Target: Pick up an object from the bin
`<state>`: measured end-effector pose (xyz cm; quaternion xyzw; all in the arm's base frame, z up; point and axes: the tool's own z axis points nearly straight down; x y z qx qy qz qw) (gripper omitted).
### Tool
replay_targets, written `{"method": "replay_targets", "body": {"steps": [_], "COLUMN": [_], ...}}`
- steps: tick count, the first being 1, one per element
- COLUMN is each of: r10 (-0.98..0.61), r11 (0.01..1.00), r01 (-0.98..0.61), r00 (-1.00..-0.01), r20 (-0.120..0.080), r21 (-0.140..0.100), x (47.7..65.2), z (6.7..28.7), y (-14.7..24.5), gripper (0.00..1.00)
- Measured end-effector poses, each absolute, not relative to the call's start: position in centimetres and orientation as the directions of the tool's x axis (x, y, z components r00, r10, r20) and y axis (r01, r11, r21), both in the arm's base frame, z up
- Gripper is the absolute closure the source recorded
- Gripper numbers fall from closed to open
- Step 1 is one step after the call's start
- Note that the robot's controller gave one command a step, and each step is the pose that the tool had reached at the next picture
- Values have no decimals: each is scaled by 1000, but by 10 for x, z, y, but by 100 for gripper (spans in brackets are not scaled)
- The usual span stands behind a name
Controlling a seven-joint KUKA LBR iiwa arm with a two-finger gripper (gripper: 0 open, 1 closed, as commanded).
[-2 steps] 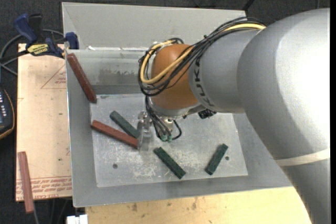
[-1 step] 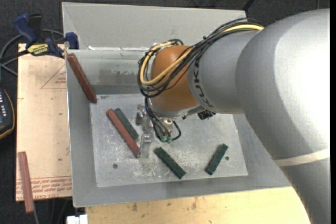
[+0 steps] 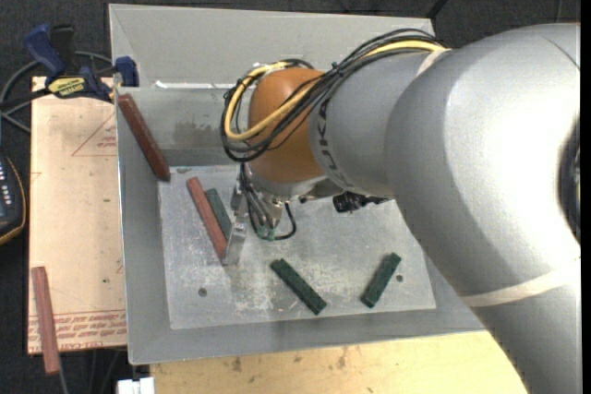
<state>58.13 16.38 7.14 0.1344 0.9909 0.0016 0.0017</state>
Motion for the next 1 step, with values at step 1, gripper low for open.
{"method": "replay_targets", "body": {"steps": [1], "r10": [491], "r11": [871], "r01": [491], "r00": [-871], "r20": [-6], "r21": [4], "x": [622], "z": [134], "y": [121], "gripper": [0]}}
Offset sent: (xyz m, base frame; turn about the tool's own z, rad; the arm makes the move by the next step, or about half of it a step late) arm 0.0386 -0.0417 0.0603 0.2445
